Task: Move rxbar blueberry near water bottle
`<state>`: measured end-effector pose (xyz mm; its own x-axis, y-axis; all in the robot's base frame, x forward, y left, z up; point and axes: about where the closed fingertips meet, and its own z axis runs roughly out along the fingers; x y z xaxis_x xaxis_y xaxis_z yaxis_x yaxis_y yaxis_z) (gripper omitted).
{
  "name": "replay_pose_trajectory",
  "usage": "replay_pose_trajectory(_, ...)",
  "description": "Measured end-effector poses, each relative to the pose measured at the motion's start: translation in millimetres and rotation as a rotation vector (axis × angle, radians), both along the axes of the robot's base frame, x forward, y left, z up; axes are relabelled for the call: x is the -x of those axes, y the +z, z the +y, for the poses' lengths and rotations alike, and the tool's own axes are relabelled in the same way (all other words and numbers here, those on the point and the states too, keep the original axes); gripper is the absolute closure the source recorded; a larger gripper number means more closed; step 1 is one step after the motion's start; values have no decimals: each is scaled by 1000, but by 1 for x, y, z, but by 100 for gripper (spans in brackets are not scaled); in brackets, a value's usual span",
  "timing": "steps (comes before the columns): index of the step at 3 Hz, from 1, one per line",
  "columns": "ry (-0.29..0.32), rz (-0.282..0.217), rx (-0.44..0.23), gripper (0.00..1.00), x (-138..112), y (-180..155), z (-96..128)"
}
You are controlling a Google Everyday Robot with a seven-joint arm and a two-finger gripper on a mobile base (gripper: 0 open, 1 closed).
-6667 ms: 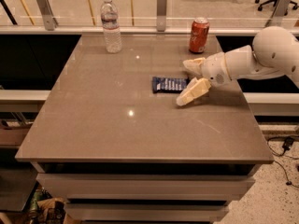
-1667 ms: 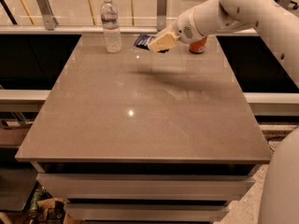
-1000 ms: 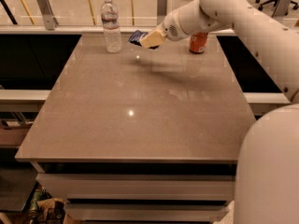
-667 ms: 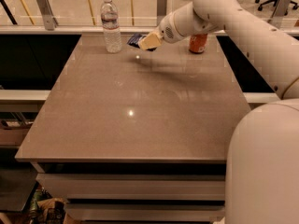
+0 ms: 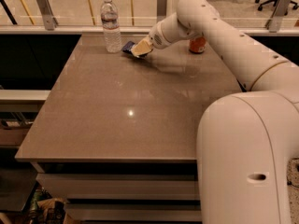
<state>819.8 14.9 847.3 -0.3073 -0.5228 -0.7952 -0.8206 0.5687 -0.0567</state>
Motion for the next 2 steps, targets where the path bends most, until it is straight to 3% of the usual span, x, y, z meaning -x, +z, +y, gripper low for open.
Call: replay_pose_trajectory(2, 7, 7, 0, 60, 0, -5, 5)
